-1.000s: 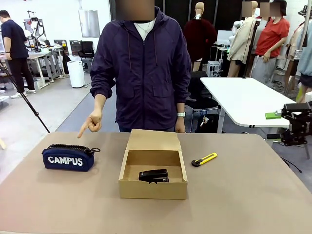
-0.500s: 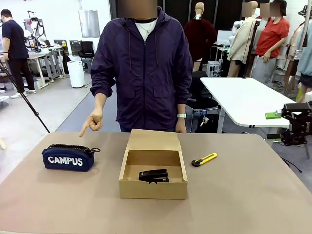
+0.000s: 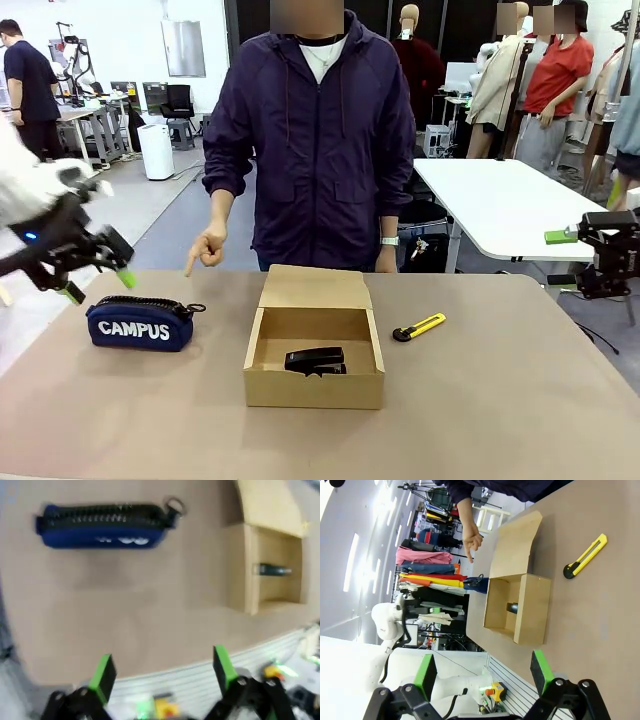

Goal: Pack the items into the box.
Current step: Pick up the item indicated by the person and place it inside the Mailer Box.

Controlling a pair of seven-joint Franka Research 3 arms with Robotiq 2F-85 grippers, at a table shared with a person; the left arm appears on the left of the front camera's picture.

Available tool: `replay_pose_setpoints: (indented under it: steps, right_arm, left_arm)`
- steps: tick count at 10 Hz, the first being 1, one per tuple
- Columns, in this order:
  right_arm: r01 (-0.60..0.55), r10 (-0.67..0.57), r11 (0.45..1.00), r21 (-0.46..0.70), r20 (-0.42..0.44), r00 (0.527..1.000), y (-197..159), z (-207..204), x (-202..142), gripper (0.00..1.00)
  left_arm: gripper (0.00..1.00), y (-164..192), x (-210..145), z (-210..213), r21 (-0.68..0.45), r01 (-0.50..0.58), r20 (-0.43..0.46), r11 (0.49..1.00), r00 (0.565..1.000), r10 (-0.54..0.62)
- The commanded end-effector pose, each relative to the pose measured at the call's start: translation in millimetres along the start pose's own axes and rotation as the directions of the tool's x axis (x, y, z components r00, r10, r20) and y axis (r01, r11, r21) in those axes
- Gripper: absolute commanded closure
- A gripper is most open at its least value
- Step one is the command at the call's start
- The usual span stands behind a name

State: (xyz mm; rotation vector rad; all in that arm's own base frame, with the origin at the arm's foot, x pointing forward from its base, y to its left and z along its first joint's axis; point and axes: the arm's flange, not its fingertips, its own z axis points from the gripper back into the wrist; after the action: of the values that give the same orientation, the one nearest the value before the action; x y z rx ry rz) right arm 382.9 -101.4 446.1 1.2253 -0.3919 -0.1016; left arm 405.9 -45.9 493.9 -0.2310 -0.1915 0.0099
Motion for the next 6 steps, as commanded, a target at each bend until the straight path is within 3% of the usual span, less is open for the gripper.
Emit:
replay_pose_setpoints:
  steps: [1,2,4,5,6]
  right_arm:
    - [-0.008,0.008,1.000,0.002,-0.011,1.000,1,3,1,0.00]
    - [-0.008,0.008,1.000,0.002,-0.011,1.000,1,3,1,0.00]
    - [-0.008,0.008,1.000,0.002,-0.011,1.000,1,3,1,0.00]
    - [-0.008,0.008,1.000,0.002,-0.011,1.000,1,3,1,0.00]
    - [-0.008,0.008,1.000,0.002,-0.011,1.000,1,3,1,0.00]
  left_arm:
    - [0.00,-3,15,-24,0.336,0.073,0.068,0.939,0.993,-0.101]
    - [0.00,-4,20,-36,0.425,0.031,0.152,0.905,0.983,-0.105]
    - [0.00,4,26,-42,0.389,-0.065,0.287,0.919,0.956,-0.054]
    - [0.00,-13,23,-36,0.361,0.115,0.135,0.925,0.975,-0.174]
    - [0.00,-13,23,-36,0.361,0.115,0.135,0.925,0.975,-0.174]
